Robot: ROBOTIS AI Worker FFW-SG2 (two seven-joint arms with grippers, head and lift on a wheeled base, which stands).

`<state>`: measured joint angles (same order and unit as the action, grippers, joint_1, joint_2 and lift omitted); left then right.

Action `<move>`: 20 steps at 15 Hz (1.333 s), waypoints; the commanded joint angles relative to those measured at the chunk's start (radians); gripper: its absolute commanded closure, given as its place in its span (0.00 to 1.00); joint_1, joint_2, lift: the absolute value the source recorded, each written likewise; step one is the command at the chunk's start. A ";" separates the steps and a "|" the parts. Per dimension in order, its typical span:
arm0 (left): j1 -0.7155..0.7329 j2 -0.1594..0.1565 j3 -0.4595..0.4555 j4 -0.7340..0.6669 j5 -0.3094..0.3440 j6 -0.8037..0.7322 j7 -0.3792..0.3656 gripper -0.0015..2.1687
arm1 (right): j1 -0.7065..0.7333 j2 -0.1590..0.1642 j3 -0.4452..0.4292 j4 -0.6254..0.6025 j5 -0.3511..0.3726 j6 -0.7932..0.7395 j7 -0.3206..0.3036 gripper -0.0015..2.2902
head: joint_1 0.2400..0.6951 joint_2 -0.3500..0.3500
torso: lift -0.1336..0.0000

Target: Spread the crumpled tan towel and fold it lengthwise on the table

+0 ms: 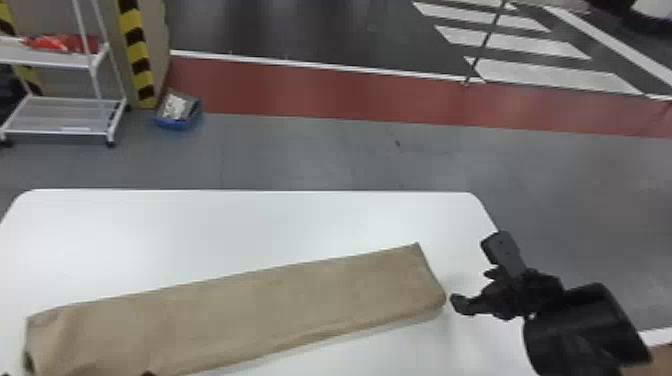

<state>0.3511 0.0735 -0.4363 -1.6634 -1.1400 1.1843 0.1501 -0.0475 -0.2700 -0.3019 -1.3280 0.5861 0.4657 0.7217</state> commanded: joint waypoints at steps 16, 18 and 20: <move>-0.139 -0.035 0.432 -0.237 0.626 -0.102 -0.550 0.10 | -0.009 -0.002 -0.008 0.000 0.011 0.015 0.002 0.04 | 1.00 0.14 | 1.00; -0.139 -0.041 0.487 -0.279 0.629 -0.047 -0.646 0.10 | -0.011 0.000 -0.005 -0.002 0.011 0.021 0.002 0.04 | 1.00 0.15 | 1.00; -0.152 -0.051 0.565 -0.315 0.669 -0.022 -0.781 0.10 | -0.012 0.000 -0.003 -0.004 0.011 0.025 0.002 0.04 | 1.00 0.16 | 1.00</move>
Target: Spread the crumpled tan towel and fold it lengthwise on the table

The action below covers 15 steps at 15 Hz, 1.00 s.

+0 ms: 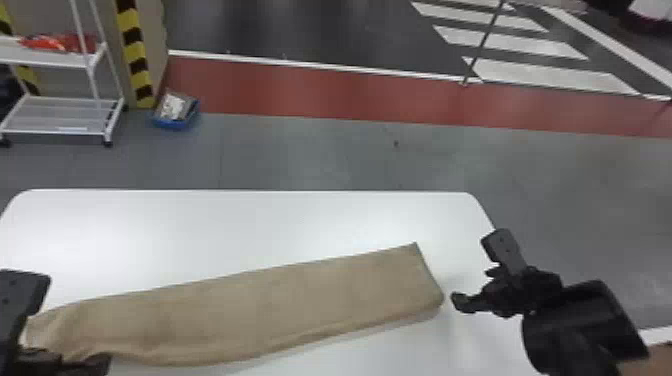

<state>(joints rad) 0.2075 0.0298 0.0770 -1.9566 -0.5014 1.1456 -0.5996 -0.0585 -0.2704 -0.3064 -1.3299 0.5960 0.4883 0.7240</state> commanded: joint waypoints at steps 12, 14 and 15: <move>-0.060 -0.027 0.150 0.010 0.146 0.056 0.037 0.10 | 0.003 0.003 0.000 -0.008 -0.001 0.011 0.003 0.04 | 1.00 0.18 | 1.00; -0.069 -0.022 0.109 0.119 0.119 -0.097 0.155 0.10 | 0.002 0.016 0.003 -0.009 -0.001 0.011 0.005 0.04 | 1.00 0.22 | 1.00; -0.082 -0.021 0.092 0.180 0.067 -0.152 0.207 0.12 | 0.003 0.014 -0.002 -0.009 -0.001 0.011 0.005 0.04 | 1.00 0.24 | 1.00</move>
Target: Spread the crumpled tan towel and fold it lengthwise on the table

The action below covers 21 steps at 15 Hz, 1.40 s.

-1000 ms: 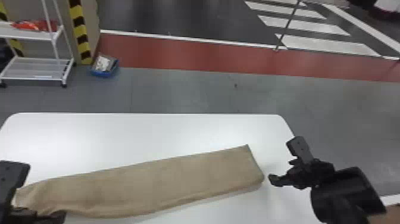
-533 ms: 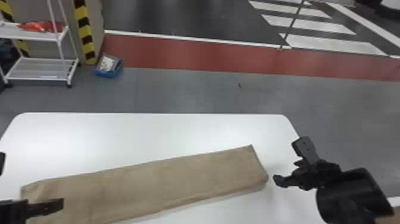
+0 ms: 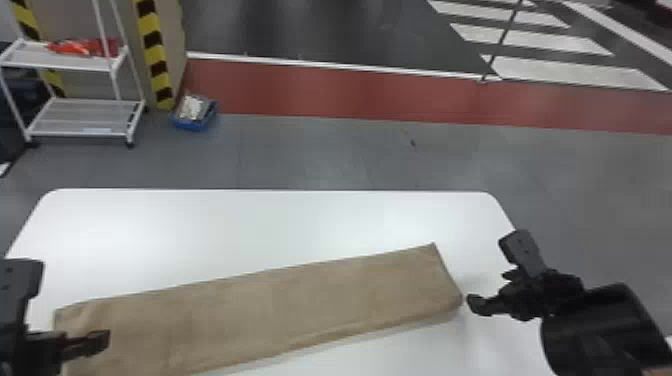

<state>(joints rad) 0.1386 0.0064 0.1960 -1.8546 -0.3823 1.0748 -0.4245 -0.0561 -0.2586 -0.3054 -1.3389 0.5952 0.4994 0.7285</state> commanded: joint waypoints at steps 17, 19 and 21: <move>0.073 0.006 -0.043 -0.051 -0.323 0.096 -0.046 0.12 | 0.013 -0.011 -0.046 -0.003 0.002 -0.006 0.008 0.04 | 1.00 0.30 | 1.00; 0.081 0.004 -0.018 -0.051 -0.311 0.096 -0.056 0.12 | 0.009 -0.010 -0.035 -0.002 0.002 -0.006 0.008 0.04 | 1.00 0.31 | 1.00; 0.096 0.003 0.005 -0.064 -0.300 0.096 -0.068 0.12 | 0.007 -0.008 -0.031 -0.002 0.002 -0.003 0.008 0.04 | 1.00 0.32 | 1.00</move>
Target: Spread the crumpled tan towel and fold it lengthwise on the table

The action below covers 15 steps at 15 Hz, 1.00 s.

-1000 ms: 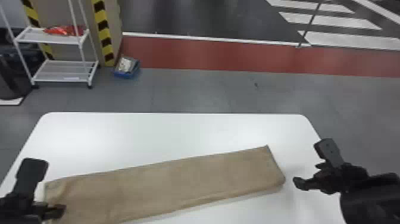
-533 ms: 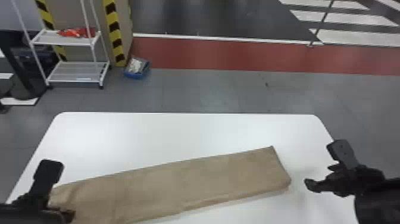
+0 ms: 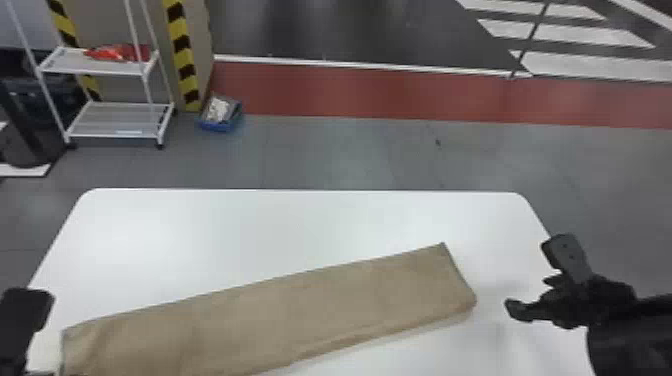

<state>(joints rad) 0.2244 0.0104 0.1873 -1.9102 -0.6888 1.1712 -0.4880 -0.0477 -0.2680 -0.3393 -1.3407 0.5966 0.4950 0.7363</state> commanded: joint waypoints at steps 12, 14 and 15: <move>0.013 -0.006 -0.085 -0.015 0.046 -0.049 0.052 0.12 | 0.023 0.003 -0.017 -0.009 0.002 0.001 0.002 0.04 | 1.00 0.28 | 1.00; -0.002 -0.006 -0.055 -0.032 0.048 -0.003 0.016 0.12 | 0.025 0.001 -0.027 -0.011 0.002 0.001 0.003 0.04 | 1.00 0.25 | 1.00; -0.007 -0.004 -0.043 -0.032 0.046 -0.003 0.008 0.12 | 0.025 0.000 -0.030 -0.011 0.002 -0.002 0.009 0.04 | 1.00 0.24 | 1.00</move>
<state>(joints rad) 0.2256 0.0049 0.1270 -1.9384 -0.6418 1.1591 -0.4746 -0.0232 -0.2671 -0.3641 -1.3512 0.5977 0.4963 0.7422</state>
